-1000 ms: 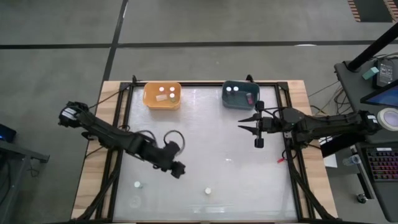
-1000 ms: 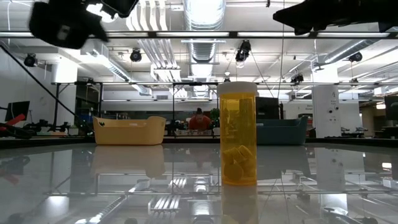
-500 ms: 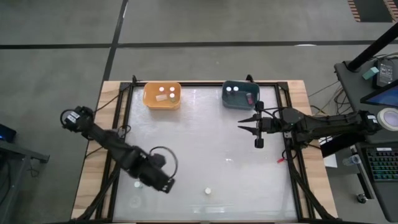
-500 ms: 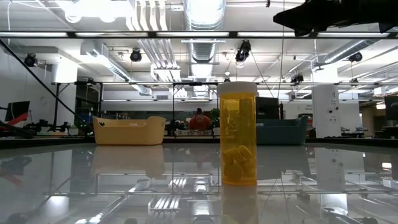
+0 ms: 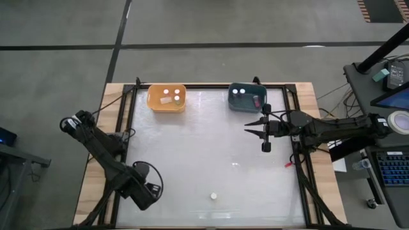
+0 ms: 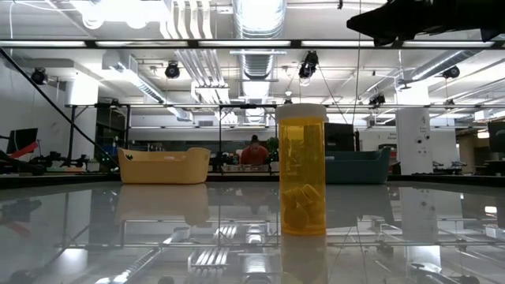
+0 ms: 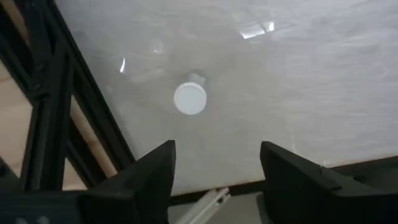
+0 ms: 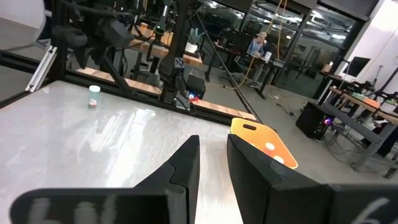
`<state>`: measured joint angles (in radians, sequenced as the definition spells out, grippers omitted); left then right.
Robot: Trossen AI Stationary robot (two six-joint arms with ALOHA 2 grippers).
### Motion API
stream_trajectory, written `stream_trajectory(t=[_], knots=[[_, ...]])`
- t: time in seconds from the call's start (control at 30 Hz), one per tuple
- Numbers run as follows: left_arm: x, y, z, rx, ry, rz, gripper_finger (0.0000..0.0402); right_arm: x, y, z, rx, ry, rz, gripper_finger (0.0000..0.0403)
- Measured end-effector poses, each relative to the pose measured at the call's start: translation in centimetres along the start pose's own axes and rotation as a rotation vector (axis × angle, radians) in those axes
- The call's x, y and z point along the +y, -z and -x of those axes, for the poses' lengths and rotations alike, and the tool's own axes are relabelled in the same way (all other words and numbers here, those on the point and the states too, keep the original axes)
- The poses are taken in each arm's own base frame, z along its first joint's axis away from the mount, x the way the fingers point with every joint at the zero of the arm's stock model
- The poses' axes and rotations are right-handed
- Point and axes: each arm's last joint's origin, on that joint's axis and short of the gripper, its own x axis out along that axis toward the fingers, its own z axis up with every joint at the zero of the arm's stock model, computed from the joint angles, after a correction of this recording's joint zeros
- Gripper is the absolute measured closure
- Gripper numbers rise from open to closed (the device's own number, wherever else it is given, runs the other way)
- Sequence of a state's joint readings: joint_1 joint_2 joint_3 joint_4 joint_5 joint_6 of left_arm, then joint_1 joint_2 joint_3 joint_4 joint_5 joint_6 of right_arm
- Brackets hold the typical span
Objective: Pick and place medicine bottles into bin by pill shape (circle, oval)
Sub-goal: Put the blue capsule bottle into the blue bin
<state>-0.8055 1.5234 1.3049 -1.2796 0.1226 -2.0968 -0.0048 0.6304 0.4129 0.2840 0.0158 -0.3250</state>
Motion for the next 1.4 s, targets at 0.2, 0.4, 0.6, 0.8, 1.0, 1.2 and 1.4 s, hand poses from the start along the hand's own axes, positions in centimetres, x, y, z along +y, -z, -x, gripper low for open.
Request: stream_trajectory(t=[0.2, 0.4, 0.6, 0.8, 1.0, 1.2, 1.4], knots=[[0.5, -0.3, -3.1, -0.007, -0.028, -0.06, 0.0171, 0.0, 0.0, 0.0, 0.0, 0.0, -0.002, 0.033], [1.0, -0.8, -5.1, 0.001, -0.062, -0.072, 0.0171, 0.0, 0.0, 0.0, 0.002, -0.001, -0.003, 0.033], [1.0, -0.9, -6.8, 0.024, -0.022, -0.083, 0.0171, 0.0, 0.0, 0.0, 0.003, -0.001, -0.002, 0.033], [1.0, -1.0, -7.5, 0.03, -0.011, -0.089, 0.0176, 0.0, 0.0, 0.0, 0.003, -0.001, -0.002, 0.033], [0.9, -1.0, -7.5, 0.033, -0.013, -0.089, 0.0223, 0.0, 0.0, 0.0, 0.004, -0.001, -0.002, 0.033], [1.0, -0.9, -7.5, 0.049, -0.021, -0.089, 0.028, 0.0, 0.1, 0.0, 0.011, -0.003, -0.002, 0.033], [1.0, -0.9, -7.5, 0.049, -0.022, -0.088, 0.0312, 0.1, 0.2, 0.0, 0.018, -0.004, -0.002, 0.033]])
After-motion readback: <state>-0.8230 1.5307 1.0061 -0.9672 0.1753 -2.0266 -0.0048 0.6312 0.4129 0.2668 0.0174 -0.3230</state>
